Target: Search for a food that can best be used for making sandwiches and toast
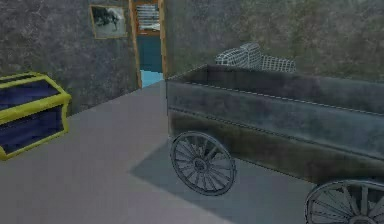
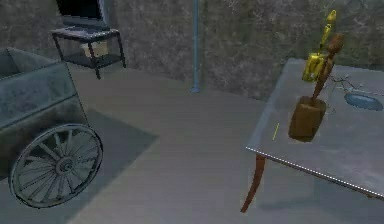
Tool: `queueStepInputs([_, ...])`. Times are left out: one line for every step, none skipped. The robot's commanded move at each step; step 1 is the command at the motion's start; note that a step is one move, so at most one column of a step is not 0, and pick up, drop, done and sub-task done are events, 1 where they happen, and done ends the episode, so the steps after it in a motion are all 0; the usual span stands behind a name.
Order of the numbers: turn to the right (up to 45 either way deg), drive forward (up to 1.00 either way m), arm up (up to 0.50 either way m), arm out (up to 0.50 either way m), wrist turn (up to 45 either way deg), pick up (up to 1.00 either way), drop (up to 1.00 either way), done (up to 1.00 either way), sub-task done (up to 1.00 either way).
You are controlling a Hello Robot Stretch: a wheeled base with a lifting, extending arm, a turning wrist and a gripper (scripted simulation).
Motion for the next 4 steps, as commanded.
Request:
queueStepInputs([-30.0, 0.00, 0.00, 0.00, 0.0, 0.00, 0.00, 0.00, 0.00])
queueStepInputs([0.0, 1.00, 0.00, 0.00, 0.0, 0.00, 0.00, 0.00, 0.00])
queueStepInputs([0.0, 0.20, 0.00, 0.00, 0.0, 0.00, 0.00, 0.00, 0.00])
queueStepInputs([12.0, 0.00, 0.00, 0.00, 0.0, 0.00, 0.00, 0.00, 0.00])
